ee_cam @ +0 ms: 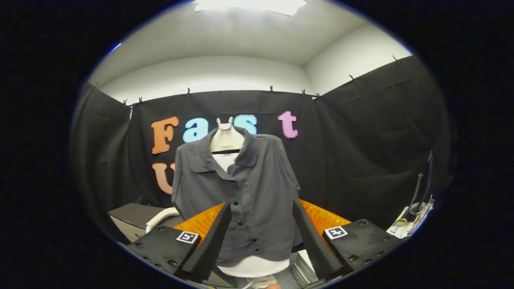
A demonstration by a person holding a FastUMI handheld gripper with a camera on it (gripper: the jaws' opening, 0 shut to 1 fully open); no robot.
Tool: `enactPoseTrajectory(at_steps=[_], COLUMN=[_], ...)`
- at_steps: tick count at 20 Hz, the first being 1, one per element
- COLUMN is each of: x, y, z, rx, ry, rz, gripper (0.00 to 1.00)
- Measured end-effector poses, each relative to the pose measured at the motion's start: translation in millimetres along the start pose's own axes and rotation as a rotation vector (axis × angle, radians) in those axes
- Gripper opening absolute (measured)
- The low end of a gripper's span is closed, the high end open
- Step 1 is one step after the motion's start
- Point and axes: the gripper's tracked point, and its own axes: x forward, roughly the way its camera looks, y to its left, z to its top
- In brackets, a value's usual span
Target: Iron the clothes twice with a garment steamer, once on the left side and once on the right side.
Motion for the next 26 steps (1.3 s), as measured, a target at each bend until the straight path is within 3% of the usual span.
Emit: enactPoseTrajectory(at_steps=[4, 13, 21, 26], x=[12, 50, 89, 108], y=[82, 224, 333, 371], z=[-11, -26, -50, -85], rx=[0.002, -0.011, -0.070, -0.096], ry=[0.053, 0.091, 0.172, 0.267], rz=[0.134, 0.262, 0.274, 0.240], gripper=[0.98, 0.98, 0.98, 0.98])
